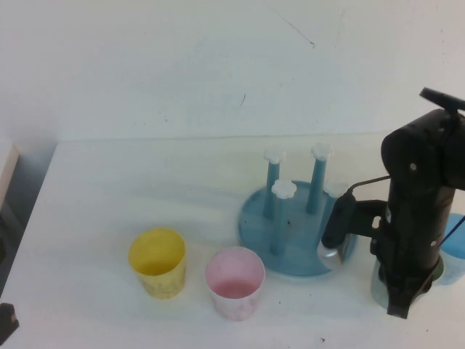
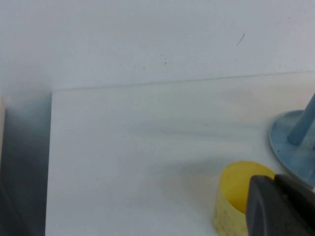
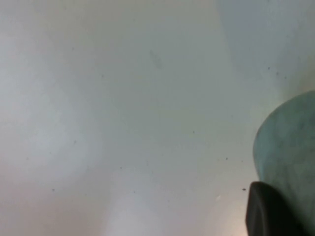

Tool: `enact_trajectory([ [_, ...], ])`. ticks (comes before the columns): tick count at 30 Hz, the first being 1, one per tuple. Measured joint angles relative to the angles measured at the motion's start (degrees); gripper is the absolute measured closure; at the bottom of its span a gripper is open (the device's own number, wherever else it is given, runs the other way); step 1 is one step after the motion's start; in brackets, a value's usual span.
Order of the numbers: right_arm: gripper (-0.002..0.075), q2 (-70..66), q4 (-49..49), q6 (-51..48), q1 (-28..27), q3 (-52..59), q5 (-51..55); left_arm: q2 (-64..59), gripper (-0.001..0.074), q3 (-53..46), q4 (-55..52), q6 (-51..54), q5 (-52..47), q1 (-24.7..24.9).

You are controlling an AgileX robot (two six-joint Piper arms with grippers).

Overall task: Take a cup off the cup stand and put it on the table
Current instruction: Place the cup on the table

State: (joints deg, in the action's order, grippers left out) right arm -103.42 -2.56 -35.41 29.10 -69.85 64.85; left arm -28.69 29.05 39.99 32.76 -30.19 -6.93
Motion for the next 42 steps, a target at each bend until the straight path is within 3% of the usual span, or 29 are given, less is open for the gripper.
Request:
enact_trajectory([
  [10,0.0679,-4.5,-0.4,1.6,0.1,-0.5,-1.7,0.5,0.0736,-0.6,0.0,0.0,1.0,0.0],
  [17,0.0437,-4.5,3.6,1.7,0.1,-0.5,-1.0,0.5,0.0736,-0.6,-0.2,0.0,1.2,0.0],
  [22,0.0393,-0.4,5.2,2.5,-0.2,-0.5,0.0,0.5,0.0736,-0.6,-0.2,0.0,1.2,0.0],
  [32,0.0391,20.5,7.5,3.0,-0.5,1.1,-1.0,0.7,0.0736,-0.6,-0.2,-0.6,0.9,0.0],
  [37,0.0459,36.1,12.8,2.6,-0.5,9.8,-14.5,4.6,0.0736,-2.7,-0.2,-2.1,1.8,0.0],
  [42,0.0575,51.2,25.0,-6.5,-0.5,24.5,-30.3,10.2,0.0736,-6.8,-0.2,-3.6,4.8,0.0],
])
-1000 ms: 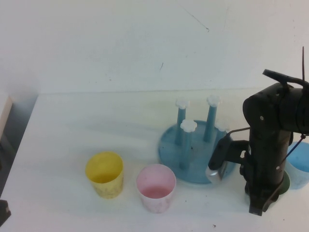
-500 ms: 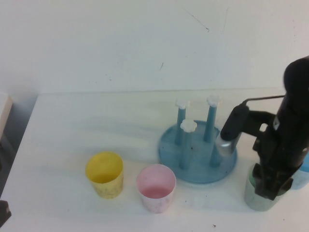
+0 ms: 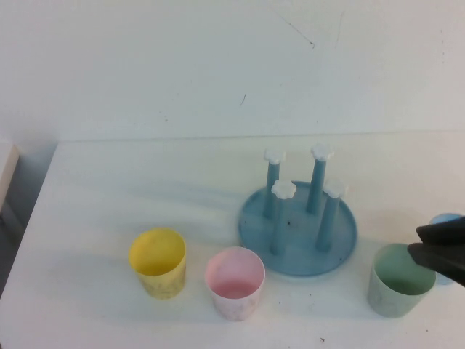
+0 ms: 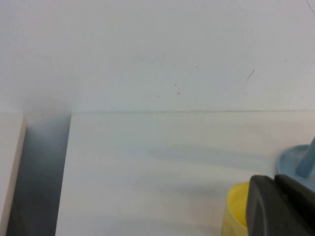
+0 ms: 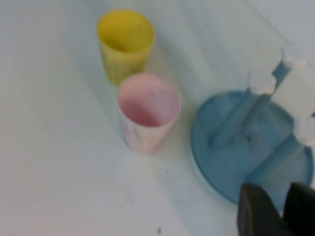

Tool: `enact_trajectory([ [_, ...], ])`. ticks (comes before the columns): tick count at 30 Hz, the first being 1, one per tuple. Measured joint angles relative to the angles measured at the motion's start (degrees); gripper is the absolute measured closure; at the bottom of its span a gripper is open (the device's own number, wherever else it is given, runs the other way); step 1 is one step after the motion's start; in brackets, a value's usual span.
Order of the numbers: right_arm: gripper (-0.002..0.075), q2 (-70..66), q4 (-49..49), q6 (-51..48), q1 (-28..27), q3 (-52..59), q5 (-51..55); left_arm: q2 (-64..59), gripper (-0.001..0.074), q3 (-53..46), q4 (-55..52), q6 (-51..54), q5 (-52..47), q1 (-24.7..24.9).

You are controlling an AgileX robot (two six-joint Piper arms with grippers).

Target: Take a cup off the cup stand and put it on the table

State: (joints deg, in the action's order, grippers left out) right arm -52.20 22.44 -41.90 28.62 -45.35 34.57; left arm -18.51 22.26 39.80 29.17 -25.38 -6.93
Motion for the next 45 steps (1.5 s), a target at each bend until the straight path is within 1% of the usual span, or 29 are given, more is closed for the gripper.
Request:
enact_trajectory([
  [3,0.0647,8.0,12.5,-8.5,0.0,9.0,-9.2,2.4,0.0736,-1.9,-1.0,-1.1,0.6,0.0],
  [6,0.0698,13.5,24.7,-18.1,0.0,15.1,-14.7,3.1,0.0736,-3.0,-5.9,-4.4,0.5,0.0],
  [10,0.0721,18.3,40.1,-32.5,0.0,20.9,-17.7,3.1,0.0736,-3.4,-14.9,-12.2,0.1,0.0],
  [12,0.0724,19.0,45.2,-37.4,0.0,22.4,-17.9,3.1,0.0736,-3.4,-16.9,-14.7,-0.2,0.0],
  [14,0.0726,19.1,47.8,-39.7,0.0,23.0,-18.1,3.1,0.0736,-3.4,-17.3,-15.8,-0.6,0.0],
  [23,0.0727,19.1,49.8,-41.4,0.0,23.4,-19.6,3.2,0.0737,-3.4,-17.9,-16.2,-4.2,0.0],
  [36,0.0727,19.1,50.7,-41.5,0.0,23.4,-20.0,3.2,0.0737,-3.4,-18.0,-16.2,-6.5,0.0],
  [39,0.0727,19.1,50.5,-42.9,0.0,23.6,-23.2,3.2,0.0737,-3.4,-18.0,-16.2,-6.9,0.0],
  [43,0.0727,19.5,50.3,-51.0,0.0,23.6,-32.6,3.2,0.0737,-3.4,-18.0,-16.2,-7.0,0.0],
  [45,0.0727,20.0,50.7,-53.6,0.0,23.6,-36.7,3.2,0.0737,-3.4,-18.0,-16.2,-7.0,0.0],
])
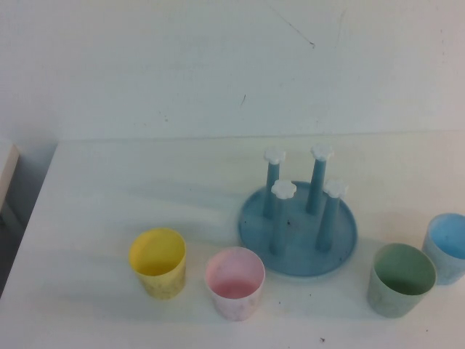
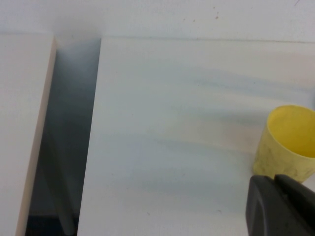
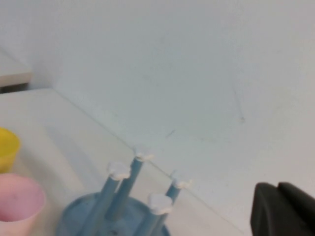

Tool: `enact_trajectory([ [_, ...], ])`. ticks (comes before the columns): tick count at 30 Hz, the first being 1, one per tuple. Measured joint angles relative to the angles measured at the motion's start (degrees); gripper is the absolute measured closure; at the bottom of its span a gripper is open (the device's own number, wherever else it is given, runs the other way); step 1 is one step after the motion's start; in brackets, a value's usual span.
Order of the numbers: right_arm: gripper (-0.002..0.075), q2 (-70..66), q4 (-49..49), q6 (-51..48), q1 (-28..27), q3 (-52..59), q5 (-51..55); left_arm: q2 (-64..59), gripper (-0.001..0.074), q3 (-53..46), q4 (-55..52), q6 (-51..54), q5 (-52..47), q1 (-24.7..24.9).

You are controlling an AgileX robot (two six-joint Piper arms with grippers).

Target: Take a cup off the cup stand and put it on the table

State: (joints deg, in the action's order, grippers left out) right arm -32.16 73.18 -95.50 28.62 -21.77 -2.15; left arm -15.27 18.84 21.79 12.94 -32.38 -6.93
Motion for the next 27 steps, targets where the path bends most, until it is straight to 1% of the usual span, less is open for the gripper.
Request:
enact_trajectory([
  [5,0.0727,3.7,2.0,-1.7,0.0,3.4,-5.4,0.0,0.0737,0.0,-0.1,0.0,0.0,0.0],
  [7,0.0727,6.2,0.3,1.5,-0.4,6.2,-7.5,0.0,0.0737,0.0,-0.1,0.0,0.0,0.0],
  [8,0.0727,7.6,-2.7,4.3,-1.0,7.5,-8.2,0.0,0.0737,0.0,-0.1,0.0,0.0,0.0],
  [11,0.0727,11.5,-17.7,20.8,-5.1,12.0,-7.6,0.0,0.0737,0.0,-0.1,0.0,0.0,0.0],
  [12,0.0727,13.0,-24.5,28.5,-7.2,13.3,-6.3,0.0,0.0737,0.0,-0.1,0.0,0.0,0.0],
  [15,0.0727,17.6,-43.5,51.8,-13.6,16.2,0.0,0.0,0.0737,0.0,-0.1,0.0,0.0,0.0],
  [17,0.0727,21.2,-54.7,62.7,-18.4,17.8,5.1,0.0,0.0737,0.0,-0.1,0.0,0.0,0.0],
  [19,0.0727,24.8,-63.5,71.4,-22.8,19.4,8.5,0.0,0.0737,0.0,-0.1,0.0,0.0,0.0],
  [22,0.0727,29.1,-71.9,80.7,-27.5,22.0,9.5,0.0,0.0737,0.0,-0.1,0.0,-0.1,0.0],
  [24,0.0727,31.0,-74.9,85.6,-28.9,23.0,10.3,0.0,0.0737,0.0,-0.1,0.0,-0.1,0.0],
  [27,0.0727,32.6,-76.8,88.7,-29.4,23.3,14.7,0.0,0.0737,0.0,-0.1,0.0,-0.1,0.0],
])
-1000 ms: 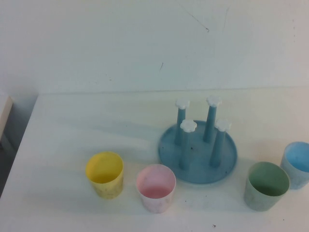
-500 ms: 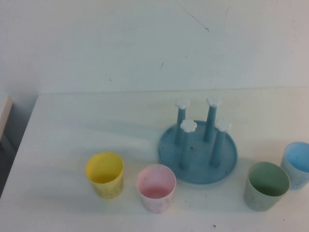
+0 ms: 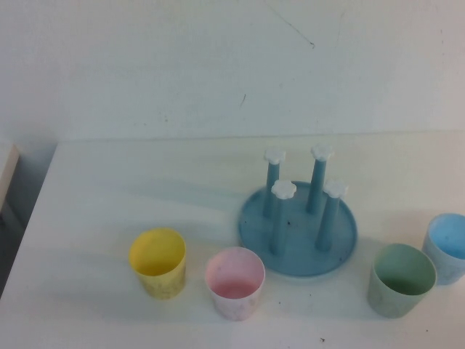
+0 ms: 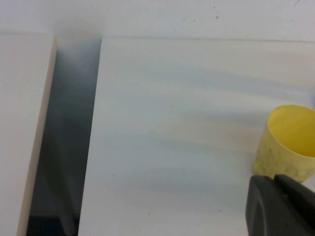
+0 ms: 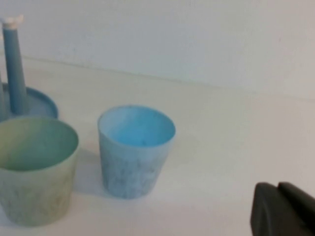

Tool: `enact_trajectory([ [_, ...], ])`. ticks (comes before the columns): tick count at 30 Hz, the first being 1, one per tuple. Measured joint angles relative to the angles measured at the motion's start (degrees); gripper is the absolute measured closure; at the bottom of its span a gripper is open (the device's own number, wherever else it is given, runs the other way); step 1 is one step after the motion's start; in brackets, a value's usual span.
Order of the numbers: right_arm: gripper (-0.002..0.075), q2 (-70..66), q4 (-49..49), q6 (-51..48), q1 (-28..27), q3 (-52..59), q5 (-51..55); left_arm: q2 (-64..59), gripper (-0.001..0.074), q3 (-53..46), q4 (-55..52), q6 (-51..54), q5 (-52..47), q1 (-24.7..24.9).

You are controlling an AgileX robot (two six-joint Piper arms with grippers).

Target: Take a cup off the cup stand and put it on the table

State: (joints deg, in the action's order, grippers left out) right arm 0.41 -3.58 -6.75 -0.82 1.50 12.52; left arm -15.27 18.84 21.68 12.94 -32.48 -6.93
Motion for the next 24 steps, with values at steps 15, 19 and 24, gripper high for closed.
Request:
enact_trajectory([
  [15,0.0727,0.3,-0.4,-2.3,-0.1,0.0,7.8,0.0,0.0737,0.0,0.0,0.0,0.0,0.0],
  [19,0.0727,0.3,-0.4,-2.3,-0.1,0.0,7.8,0.0,0.0737,0.0,0.0,0.0,0.0,0.0],
  [24,0.0727,0.3,-0.4,-2.5,-0.1,0.0,7.8,0.0,0.0737,0.0,0.0,0.0,0.0,0.0],
])
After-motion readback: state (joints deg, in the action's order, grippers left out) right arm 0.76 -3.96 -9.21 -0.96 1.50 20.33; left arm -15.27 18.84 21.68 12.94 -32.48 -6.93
